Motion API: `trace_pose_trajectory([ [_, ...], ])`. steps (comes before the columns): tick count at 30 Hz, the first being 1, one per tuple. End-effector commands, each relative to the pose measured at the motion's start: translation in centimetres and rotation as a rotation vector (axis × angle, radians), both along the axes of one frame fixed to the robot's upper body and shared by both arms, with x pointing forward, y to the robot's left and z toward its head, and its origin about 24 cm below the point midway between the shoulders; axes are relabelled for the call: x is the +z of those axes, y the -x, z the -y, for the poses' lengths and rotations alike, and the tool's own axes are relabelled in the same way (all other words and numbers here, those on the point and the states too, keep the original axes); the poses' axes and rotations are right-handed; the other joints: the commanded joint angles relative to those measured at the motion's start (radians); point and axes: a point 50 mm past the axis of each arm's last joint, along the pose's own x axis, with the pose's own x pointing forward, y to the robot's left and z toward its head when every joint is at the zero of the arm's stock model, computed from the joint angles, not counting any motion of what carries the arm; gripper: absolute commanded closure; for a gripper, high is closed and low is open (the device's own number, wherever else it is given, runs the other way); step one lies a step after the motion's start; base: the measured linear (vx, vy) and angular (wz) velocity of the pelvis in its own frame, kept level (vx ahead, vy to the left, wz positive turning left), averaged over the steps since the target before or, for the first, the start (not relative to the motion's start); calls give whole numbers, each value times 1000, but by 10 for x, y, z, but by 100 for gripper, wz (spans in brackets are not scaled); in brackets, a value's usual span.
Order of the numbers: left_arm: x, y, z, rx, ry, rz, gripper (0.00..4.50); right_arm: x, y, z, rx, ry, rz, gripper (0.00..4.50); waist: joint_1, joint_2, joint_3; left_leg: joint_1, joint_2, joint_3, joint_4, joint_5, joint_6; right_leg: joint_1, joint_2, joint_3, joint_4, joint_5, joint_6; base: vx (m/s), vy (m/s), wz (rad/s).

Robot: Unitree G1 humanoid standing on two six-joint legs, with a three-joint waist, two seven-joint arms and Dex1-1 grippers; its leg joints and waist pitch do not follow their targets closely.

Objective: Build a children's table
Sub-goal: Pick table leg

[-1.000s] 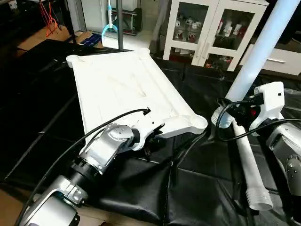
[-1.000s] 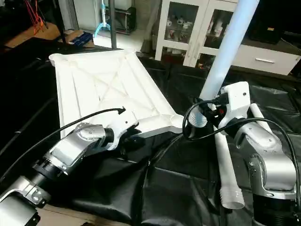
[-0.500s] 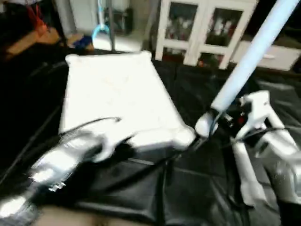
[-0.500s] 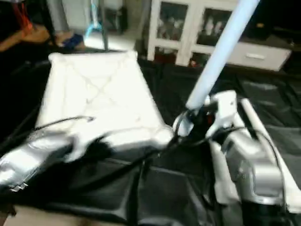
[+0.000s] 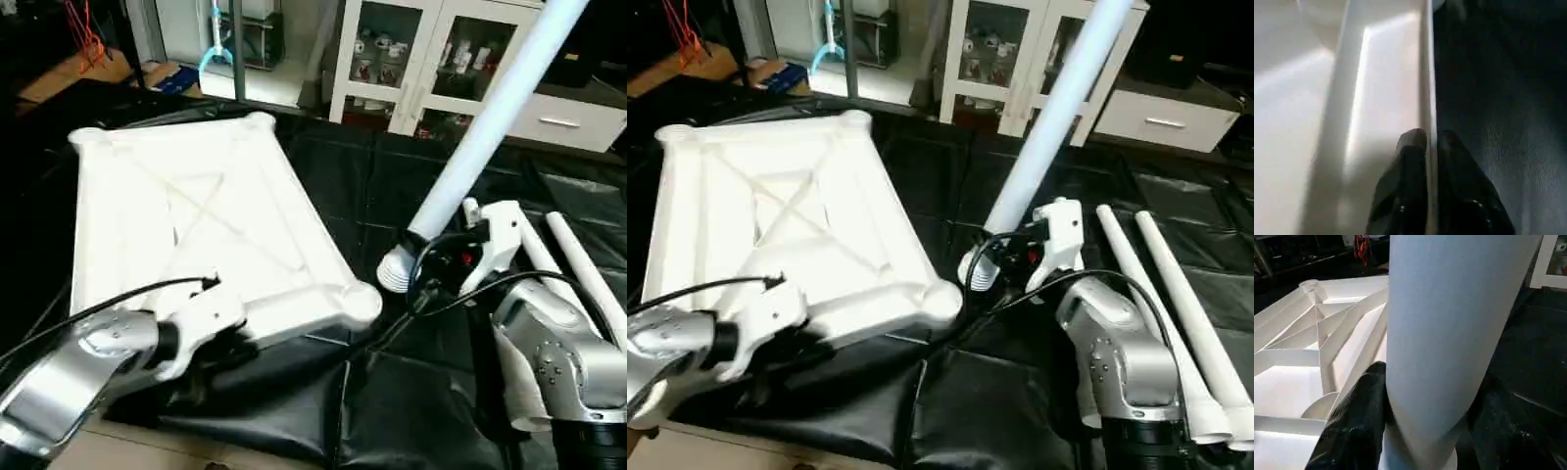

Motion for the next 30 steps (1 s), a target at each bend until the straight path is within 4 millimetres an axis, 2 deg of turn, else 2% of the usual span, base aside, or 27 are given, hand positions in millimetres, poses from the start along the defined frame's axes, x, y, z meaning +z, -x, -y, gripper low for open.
trace_pose_trajectory([
  [1, 11, -8, 0, -10, -11, 103, 371, 6, -2, 3, -6, -8, 27, 263, 3, 12, -54, 16, 23, -17, -87, -249, -44, 29, -58, 44, -85, -325, -121, 0, 0, 0],
  [4, 23, -15, 9, -18, 73, 165, 354, 9, -2, 4, -10, -12, 38, 263, 2, 12, -59, 16, 22, -14, -84, -215, -47, 32, -57, 43, -78, -275, -135, 0, 0, 0],
  [5, 24, -12, 12, -44, 90, 118, 354, 11, -1, 4, -9, -15, 43, 263, 6, 18, -61, 19, 22, -13, -82, -202, -50, 32, -57, 43, -74, -248, -146, 0, 0, 0],
  [7, 23, -10, 14, -61, 82, 89, 353, 11, 0, 3, -8, -15, 45, 263, 6, 12, -61, 15, 21, -13, -82, -194, -48, 36, -55, 43, -71, -228, -150, 0, 0, 0],
  [8, 22, -10, 16, -62, 80, 86, 353, 11, 0, 3, -8, -17, 45, 263, 7, 17, -61, 15, 20, -13, -83, -193, -47, 35, -55, 43, -71, -226, -151, 0, 0, 0],
  [9, 20, -11, 19, -64, 77, 91, 353, 10, 0, 3, -9, -19, 45, 263, 7, 14, -63, 15, 21, -12, -81, -184, -45, 37, -55, 43, -70, -212, -153, 0, 0, 0],
  [10, 18, -14, 22, -62, 74, 104, 353, 10, 0, 3, -11, -18, 45, 263, 8, 19, -62, 15, 21, -13, -81, -181, -45, 37, -56, 43, -70, -207, -155, 0, 0, 0],
  [12, 15, -19, 28, -38, 64, 125, 353, 9, 0, 3, -14, -19, 44, 263, 8, 16, -62, 16, 21, -11, -81, -187, -46, 37, -54, 44, -72, -210, -154, 0, 0, 0],
  [13, 14, -24, 32, -13, 71, 126, 335, 9, 1, 3, -15, -19, 44, 263, 11, 20, -63, 17, 21, -12, -80, -191, -48, 37, -56, 44, -73, -215, -154, 0, 0, 0],
  [14, 15, -28, 39, 7, 96, 115, 325, 9, 1, 3, -16, -21, 45, 263, 12, 17, -62, 18, 21, -10, -79, -201, -52, 36, -55, 44, -75, -232, -152, 0, 0, 0],
  [17, 18, -30, 45, 8, 120, 121, 314, 9, 2, 3, -16, -20, 45, 263, 18, 16, -62, 15, 21, -12, -80, -205, -54, 39, -57, 44, -78, -256, -143, 0, 0, 0],
  [18, 21, -32, 51, 10, 136, 129, 304, 8, 2, 3, -18, -18, 44, 263, 21, 25, -63, 16, 20, -14, -80, -202, -55, 39, -57, 44, -76, -249, -142, 0, 0, 0],
  [19, 22, -32, 54, 5, 139, 131, 288, 8, 2, 3, -19, -18, 44, 263, 19, 20, -64, 16, 21, -14, -79, -203, -54, 39, -56, 42, -78, -241, -144, 0, 0, 0],
  [20, 21, -32, 56, 2, 137, 125, 288, 8, 3, 3, -20, -17, 43, 263, 20, 22, -65, 15, 20, -14, -79, -198, -53, 40, -55, 42, -76, -228, -147, 0, 0, 0],
  [21, 20, -32, 58, -7, 128, 119, 274, 7, 3, 3, -20, -16, 42, 263, 20, 20, -65, 14, 19, -14, -79, -193, -50, 41, -55, 42, -75, -219, -149, 0, 0, 0],
  [22, 16, -30, 59, -23, 108, 109, 274, 7, 4, 3, -21, -16, 42, 263, 22, 26, -65, 13, 19, -15, -79, -191, -49, 42, -56, 42, -75, -217, -148, 0, 0, 0],
  [25, 8, -27, 64, -37, 82, 85, 275, 6, 5, 2, -21, -18, 43, 263, 21, 26, -67, 12, 19, -15, -78, -179, -43, 44, -54, 42, -73, -191, -152, 0, 0, 0],
  [27, -1, -24, 66, -25, 69, 46, 275, 5, 6, 1, -21, -21, 42, 263, 22, 32, -66, 12, 18, -14, -77, -183, -41, 44, -55, 42, -75, -197, -157, 0, 0, 0],
  [28, -4, -24, 66, -20, 63, 32, 275, 5, 7, 1, -20, -20, 42, 263, 21, 30, -66, 12, 19, -14, -78, -190, -40, 44, -55, 42, -77, -211, -156, 0, 0, 0],
  [30, -7, -26, 65, -5, 48, 40, 275, 6, 7, 1, -19, -20, 42, 263, 20, 32, -65, 12, 19, -15, -78, -206, -40, 43, -56, 42, -81, -251, -148, 0, 0, 0],
])
